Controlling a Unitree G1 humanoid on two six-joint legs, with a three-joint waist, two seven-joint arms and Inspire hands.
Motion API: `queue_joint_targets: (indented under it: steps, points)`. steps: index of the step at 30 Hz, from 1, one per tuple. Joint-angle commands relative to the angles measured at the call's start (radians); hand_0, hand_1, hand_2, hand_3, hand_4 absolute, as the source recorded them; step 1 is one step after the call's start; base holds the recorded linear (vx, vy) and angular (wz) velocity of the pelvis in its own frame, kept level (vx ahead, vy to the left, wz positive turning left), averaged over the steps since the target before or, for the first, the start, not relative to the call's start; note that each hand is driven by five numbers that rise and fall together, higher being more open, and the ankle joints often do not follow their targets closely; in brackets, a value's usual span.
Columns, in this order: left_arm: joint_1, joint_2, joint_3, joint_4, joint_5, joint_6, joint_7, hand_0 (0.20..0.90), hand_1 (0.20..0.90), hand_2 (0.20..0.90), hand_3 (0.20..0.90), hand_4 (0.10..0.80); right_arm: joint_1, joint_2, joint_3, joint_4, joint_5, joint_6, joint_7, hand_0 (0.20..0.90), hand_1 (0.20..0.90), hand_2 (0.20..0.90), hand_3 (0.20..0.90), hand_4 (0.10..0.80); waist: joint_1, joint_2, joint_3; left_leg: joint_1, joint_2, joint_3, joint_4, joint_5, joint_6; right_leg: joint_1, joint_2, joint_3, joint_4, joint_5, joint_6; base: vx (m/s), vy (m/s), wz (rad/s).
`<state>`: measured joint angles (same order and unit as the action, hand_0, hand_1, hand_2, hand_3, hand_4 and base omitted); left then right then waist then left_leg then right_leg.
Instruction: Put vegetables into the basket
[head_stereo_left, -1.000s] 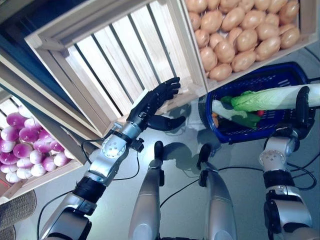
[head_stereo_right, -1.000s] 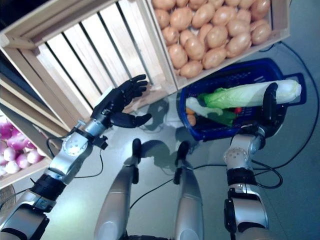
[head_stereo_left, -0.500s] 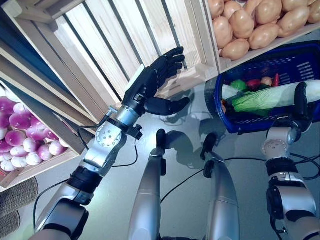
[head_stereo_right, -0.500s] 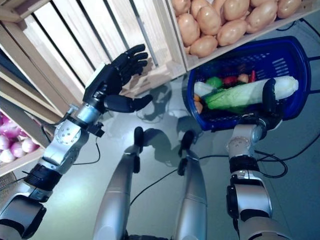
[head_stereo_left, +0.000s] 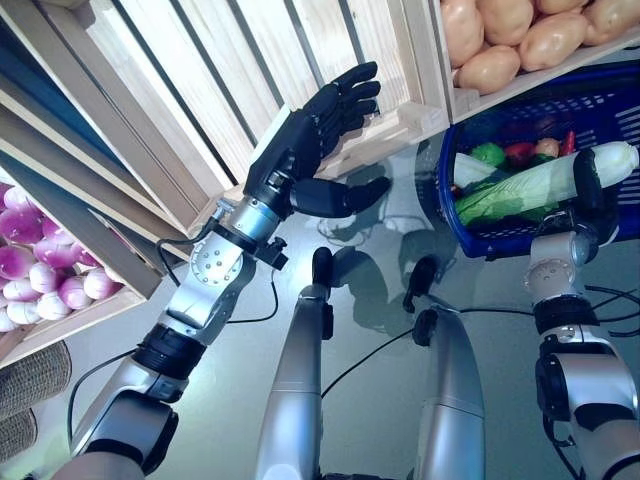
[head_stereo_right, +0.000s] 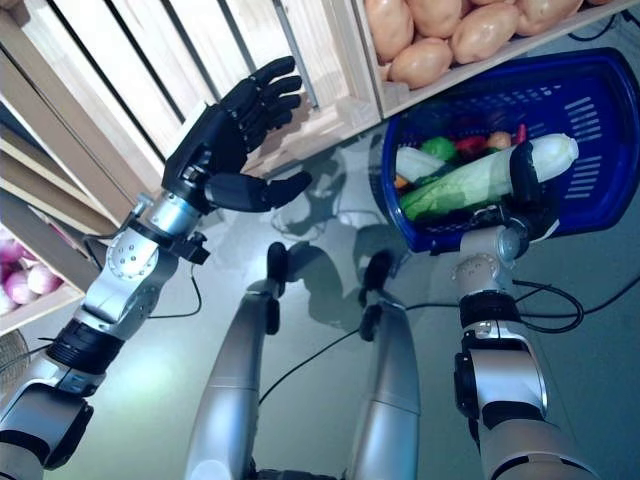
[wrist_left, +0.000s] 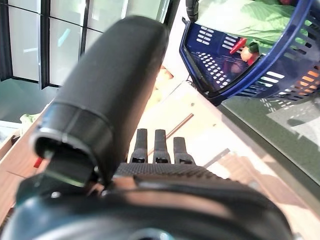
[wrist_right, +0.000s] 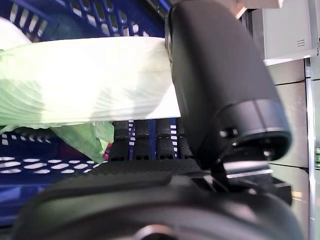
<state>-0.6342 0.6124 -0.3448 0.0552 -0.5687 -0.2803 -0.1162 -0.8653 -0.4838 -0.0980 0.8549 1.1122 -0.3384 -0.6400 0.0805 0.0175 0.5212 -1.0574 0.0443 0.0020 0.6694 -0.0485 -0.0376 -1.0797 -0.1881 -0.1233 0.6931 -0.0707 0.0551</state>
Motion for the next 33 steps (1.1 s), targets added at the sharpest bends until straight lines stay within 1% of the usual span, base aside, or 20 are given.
queue_joint_targets:
  steps: [1,6,9,10,11,18,20,21,24,26,28,30,31,32,33]
  points:
    - [-0.055,-0.024,0.067,-0.168,-0.036,-0.143,-0.017,0.900,0.900,0.900,0.900,0.800,0.004,-0.140,-0.031,-0.115,0.005,-0.164,-0.044,0.900,0.900,0.900,0.900,0.800,-0.007,0.063,-0.001,0.028,-0.047,-0.033,-0.041,-0.016,0.000,0.059,0.038,0.002,0.056,-0.031,-0.007,0.000,0.000,0.00]
    - [-0.063,-0.024,0.066,-0.175,-0.049,-0.138,-0.015,0.900,0.900,0.900,0.900,0.800,-0.013,-0.127,-0.026,-0.138,-0.092,-0.196,-0.122,0.900,0.900,0.900,0.900,0.800,-0.009,0.070,-0.001,0.021,-0.048,-0.030,-0.038,-0.013,-0.001,0.049,0.041,0.010,0.064,-0.027,-0.004,-0.001,0.020,0.00]
    - [-0.065,-0.025,0.065,-0.169,-0.046,-0.146,-0.013,0.900,0.900,0.900,0.900,0.800,-0.020,-0.128,-0.025,-0.140,-0.125,-0.189,-0.165,0.900,0.900,0.900,0.900,0.800,-0.010,0.069,-0.001,0.029,-0.047,-0.028,-0.042,-0.017,-0.002,0.055,0.044,0.011,0.057,-0.028,-0.004,-0.002,0.022,0.00]
    - [-0.067,-0.028,0.066,-0.166,-0.057,-0.151,-0.014,0.900,0.900,0.900,0.900,0.800,-0.024,-0.133,-0.023,-0.134,-0.143,-0.163,-0.200,0.900,0.900,0.900,0.900,0.800,-0.012,0.067,-0.001,0.041,-0.049,-0.026,-0.048,-0.018,-0.002,0.068,0.049,0.011,0.045,-0.028,-0.005,0.000,0.000,0.00]
    - [-0.070,-0.028,0.066,-0.165,-0.055,-0.154,-0.016,0.900,0.900,0.900,0.900,0.800,-0.026,-0.137,-0.020,-0.128,-0.145,-0.166,-0.216,0.900,0.900,0.900,0.900,0.800,-0.011,0.067,-0.001,0.046,-0.049,-0.026,-0.053,-0.018,-0.002,0.073,0.050,0.012,0.038,-0.028,-0.006,0.000,0.000,0.00]
    - [-0.079,-0.033,0.055,-0.173,-0.079,-0.154,-0.027,0.900,0.900,0.900,0.900,0.800,-0.043,-0.146,-0.005,-0.103,-0.210,-0.159,-0.253,0.900,0.900,0.900,0.900,0.800,-0.011,0.067,-0.001,0.090,-0.048,-0.023,-0.077,-0.020,-0.005,0.115,0.055,0.007,-0.003,-0.023,-0.007,0.005,0.003,0.00]
    - [-0.074,-0.036,0.058,-0.172,-0.094,-0.151,-0.047,0.900,0.900,0.900,0.900,0.800,-0.040,-0.141,-0.006,-0.105,-0.219,-0.164,-0.248,0.900,0.900,0.900,0.900,0.800,-0.012,0.065,-0.001,0.108,-0.047,-0.021,-0.091,-0.015,-0.008,0.135,0.059,0.005,-0.028,-0.017,-0.006,0.040,0.029,-0.03]
    - [-0.062,-0.045,0.059,-0.172,-0.098,-0.153,-0.062,0.900,0.900,0.900,0.900,0.800,-0.033,-0.134,-0.004,-0.110,-0.222,-0.182,-0.253,0.900,0.900,0.900,0.900,0.800,-0.014,0.061,-0.001,0.135,-0.043,-0.018,-0.115,-0.008,-0.010,0.161,0.063,0.003,-0.060,-0.009,-0.006,0.046,0.028,-0.05]
    - [-0.054,-0.052,0.042,-0.174,-0.109,-0.143,-0.060,0.900,0.900,0.900,0.900,0.800,-0.018,-0.117,0.002,-0.124,-0.210,-0.205,-0.217,0.900,0.900,0.900,0.900,0.800,-0.018,0.050,-0.001,0.198,-0.040,-0.014,-0.166,0.006,-0.012,0.229,0.069,0.000,-0.128,0.005,-0.003,0.053,0.010,-0.08]
    - [-0.050,-0.052,0.037,-0.173,-0.133,-0.152,-0.079,0.900,0.900,0.900,0.900,0.800,-0.006,-0.100,0.013,-0.141,-0.203,-0.213,-0.194,0.900,0.900,0.900,0.900,0.800,-0.018,0.041,-0.001,0.245,-0.042,-0.014,-0.204,0.016,-0.015,0.278,0.072,-0.004,-0.173,0.015,0.000,0.053,0.013,0.00]
    - [-0.036,-0.057,0.037,-0.174,-0.208,-0.136,-0.151,0.900,0.900,0.900,0.900,0.800,0.010,-0.074,0.029,-0.155,-0.221,-0.229,-0.128,0.900,0.900,0.900,0.900,0.800,-0.016,0.029,-0.001,0.330,-0.044,-0.001,-0.275,0.034,-0.021,0.368,0.071,-0.022,-0.251,0.034,0.007,0.067,0.019,-0.01]
    - [-0.029,-0.067,0.030,-0.162,-0.241,-0.123,-0.194,0.900,0.900,0.900,0.900,0.800,0.022,-0.050,0.054,-0.181,-0.227,-0.227,-0.083,0.900,0.900,0.900,0.900,0.800,-0.016,0.019,-0.001,0.406,-0.040,0.012,-0.329,0.048,-0.023,0.445,0.070,-0.034,-0.301,0.044,0.013,0.042,0.041,-0.03]
    - [-0.030,-0.067,0.030,-0.162,-0.242,-0.122,-0.195,0.900,0.900,0.900,0.900,0.800,0.022,-0.048,0.056,-0.182,-0.227,-0.227,-0.080,0.900,0.900,0.900,0.900,0.800,-0.016,0.019,-0.001,0.408,-0.040,0.013,-0.337,0.058,-0.023,0.448,0.070,-0.035,-0.309,0.053,0.012,0.036,0.056,-0.05]
    - [-0.024,-0.075,0.027,-0.158,-0.231,-0.111,-0.184,0.900,0.900,0.900,0.900,0.800,0.032,-0.036,0.071,-0.193,-0.238,-0.231,-0.060,0.900,0.900,0.900,0.900,0.800,-0.015,0.015,-0.001,0.449,-0.039,0.016,-0.360,0.063,-0.025,0.489,0.068,-0.039,-0.329,0.056,0.015,0.060,0.052,-0.07]
    - [-0.017,-0.079,0.028,-0.151,-0.242,-0.102,-0.199,0.900,0.900,0.900,0.900,0.800,0.049,-0.025,0.081,-0.200,-0.239,-0.232,-0.039,0.900,0.900,0.900,0.900,0.800,-0.015,0.012,-0.001,0.493,-0.036,0.021,-0.379,0.059,-0.026,0.531,0.065,-0.045,-0.345,0.051,0.017,0.089,0.070,-0.11]
